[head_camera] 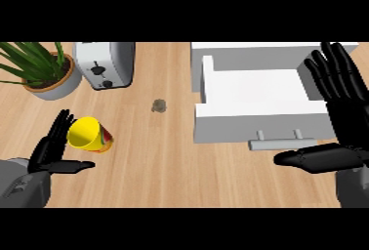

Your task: Pick up the cup, place it into the drawer and close the drawer

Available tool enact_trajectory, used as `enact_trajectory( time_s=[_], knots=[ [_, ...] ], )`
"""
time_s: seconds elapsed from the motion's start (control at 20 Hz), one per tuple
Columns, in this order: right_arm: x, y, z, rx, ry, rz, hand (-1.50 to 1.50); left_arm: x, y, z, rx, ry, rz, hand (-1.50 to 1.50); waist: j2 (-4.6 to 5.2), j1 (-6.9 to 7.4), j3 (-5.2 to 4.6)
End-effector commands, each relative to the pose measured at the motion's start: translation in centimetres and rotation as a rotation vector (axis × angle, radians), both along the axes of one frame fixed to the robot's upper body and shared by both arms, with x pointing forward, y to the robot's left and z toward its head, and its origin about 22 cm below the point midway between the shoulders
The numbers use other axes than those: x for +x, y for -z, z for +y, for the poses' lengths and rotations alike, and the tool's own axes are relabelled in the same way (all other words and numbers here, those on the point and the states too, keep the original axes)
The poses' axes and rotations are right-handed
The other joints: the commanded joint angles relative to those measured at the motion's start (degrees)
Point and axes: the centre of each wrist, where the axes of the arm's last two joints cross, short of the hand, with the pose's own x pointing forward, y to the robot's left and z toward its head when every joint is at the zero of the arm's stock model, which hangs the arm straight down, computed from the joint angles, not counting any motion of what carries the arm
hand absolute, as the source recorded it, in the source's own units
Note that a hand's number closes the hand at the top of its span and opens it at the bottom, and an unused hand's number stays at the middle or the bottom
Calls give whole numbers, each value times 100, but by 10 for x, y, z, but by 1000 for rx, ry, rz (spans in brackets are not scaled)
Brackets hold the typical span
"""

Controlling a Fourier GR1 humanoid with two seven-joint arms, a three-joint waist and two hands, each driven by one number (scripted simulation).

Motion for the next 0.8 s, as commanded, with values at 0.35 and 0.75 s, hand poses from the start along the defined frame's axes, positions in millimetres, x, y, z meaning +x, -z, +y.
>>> enact_trajectory(
  time_s=[0.35,0.75],
  knots=[
    [12,-8,-8,-4,-5,-6,-150,10,3,-17,-51,45,-98,-150,42,-65,-12],
    [4,-1,1,-19,-11,17,-150,11,16,-46,-100,106,-97,-150,29,-61,-9]
  ],
)
